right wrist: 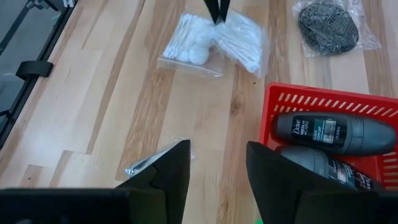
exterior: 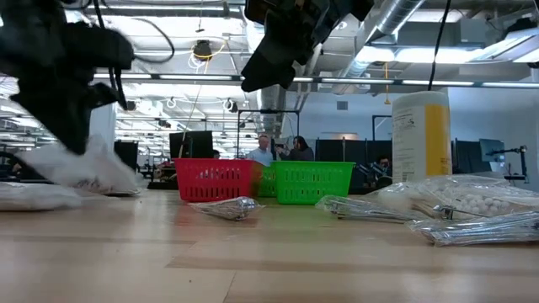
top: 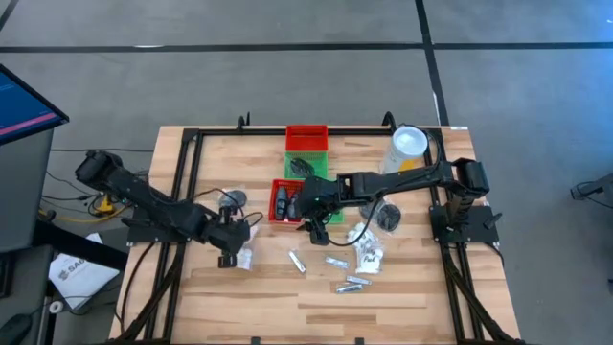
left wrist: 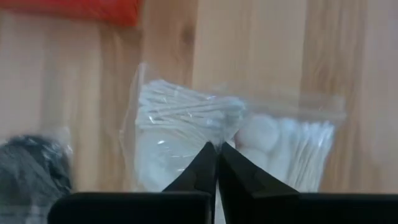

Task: Pick & Place Travel size toiletries
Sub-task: Put the white cotton pack into the top red bin

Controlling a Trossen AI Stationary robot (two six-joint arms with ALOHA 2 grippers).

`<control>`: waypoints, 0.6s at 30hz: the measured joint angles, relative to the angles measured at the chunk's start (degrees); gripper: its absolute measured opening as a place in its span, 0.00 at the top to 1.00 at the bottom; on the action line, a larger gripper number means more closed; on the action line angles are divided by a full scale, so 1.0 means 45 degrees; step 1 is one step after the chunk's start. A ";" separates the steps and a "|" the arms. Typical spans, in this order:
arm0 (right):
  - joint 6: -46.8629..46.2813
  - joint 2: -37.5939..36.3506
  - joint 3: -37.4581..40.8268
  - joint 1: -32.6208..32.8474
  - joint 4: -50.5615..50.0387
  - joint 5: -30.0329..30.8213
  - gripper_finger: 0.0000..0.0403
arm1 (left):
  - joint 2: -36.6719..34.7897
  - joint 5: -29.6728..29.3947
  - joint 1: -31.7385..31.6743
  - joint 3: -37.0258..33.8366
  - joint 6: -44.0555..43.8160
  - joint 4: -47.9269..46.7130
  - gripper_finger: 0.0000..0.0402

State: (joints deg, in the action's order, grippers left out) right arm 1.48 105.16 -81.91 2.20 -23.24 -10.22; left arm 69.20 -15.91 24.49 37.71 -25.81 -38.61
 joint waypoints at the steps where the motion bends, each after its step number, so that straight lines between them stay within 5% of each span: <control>1: 0.0032 0.0005 0.0000 0.0000 0.0022 0.0000 0.64 | -0.0332 -0.0097 -0.0004 -0.0005 -0.0016 -0.0004 1.00; 11: 0.0861 0.0010 0.0000 0.0000 0.1413 -0.0005 0.62 | -0.3440 -0.0016 -0.0008 -0.0005 0.0043 0.2563 1.00; 18: 0.1369 0.0010 0.0000 0.0003 0.2528 -0.0008 0.60 | -0.4207 0.0871 -0.0005 0.0000 0.1112 0.4597 1.00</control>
State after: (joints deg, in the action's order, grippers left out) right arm 7.64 105.21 -81.91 2.21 -11.86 -10.25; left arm 50.27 -11.99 24.47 37.71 -20.81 -17.92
